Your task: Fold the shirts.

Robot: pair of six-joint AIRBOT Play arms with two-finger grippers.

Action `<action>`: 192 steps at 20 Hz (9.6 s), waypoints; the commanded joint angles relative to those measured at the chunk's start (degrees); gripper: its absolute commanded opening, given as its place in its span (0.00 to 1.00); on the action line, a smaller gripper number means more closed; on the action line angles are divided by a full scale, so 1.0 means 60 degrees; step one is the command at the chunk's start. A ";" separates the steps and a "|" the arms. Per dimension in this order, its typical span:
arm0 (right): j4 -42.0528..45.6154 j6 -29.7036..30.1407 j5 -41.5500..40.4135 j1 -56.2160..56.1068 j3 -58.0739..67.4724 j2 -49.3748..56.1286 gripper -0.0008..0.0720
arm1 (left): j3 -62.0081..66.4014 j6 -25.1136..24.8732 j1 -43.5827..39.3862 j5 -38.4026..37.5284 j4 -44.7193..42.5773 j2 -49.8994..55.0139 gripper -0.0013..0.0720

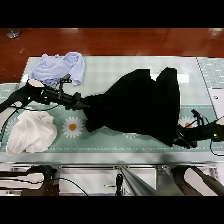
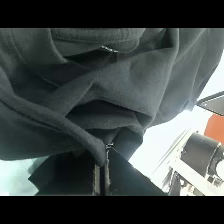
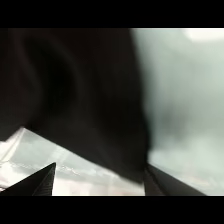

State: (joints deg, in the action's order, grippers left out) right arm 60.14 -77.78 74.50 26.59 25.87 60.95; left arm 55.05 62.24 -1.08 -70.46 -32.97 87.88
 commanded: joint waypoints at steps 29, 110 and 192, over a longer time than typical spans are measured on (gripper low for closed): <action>0.1118 -0.1741 0.1891 -0.0594 1.4218 -0.5158 0.04 | 1.0069 0.3282 0.1198 -0.0040 -0.6411 -0.7974 0.05; -0.0863 0.0539 -0.0987 0.2907 0.1989 0.1832 0.86 | -0.2448 0.0211 0.0302 0.1814 0.0222 -0.2142 0.05; -0.0484 -0.0663 -0.0011 -0.0470 1.0590 0.7242 0.86 | 0.7672 0.3453 0.0146 -0.2255 -0.4000 0.4444 0.52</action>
State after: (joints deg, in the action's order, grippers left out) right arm 58.00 -81.84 75.35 23.83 90.63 104.44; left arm 101.32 82.08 -0.25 -82.06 -57.01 113.89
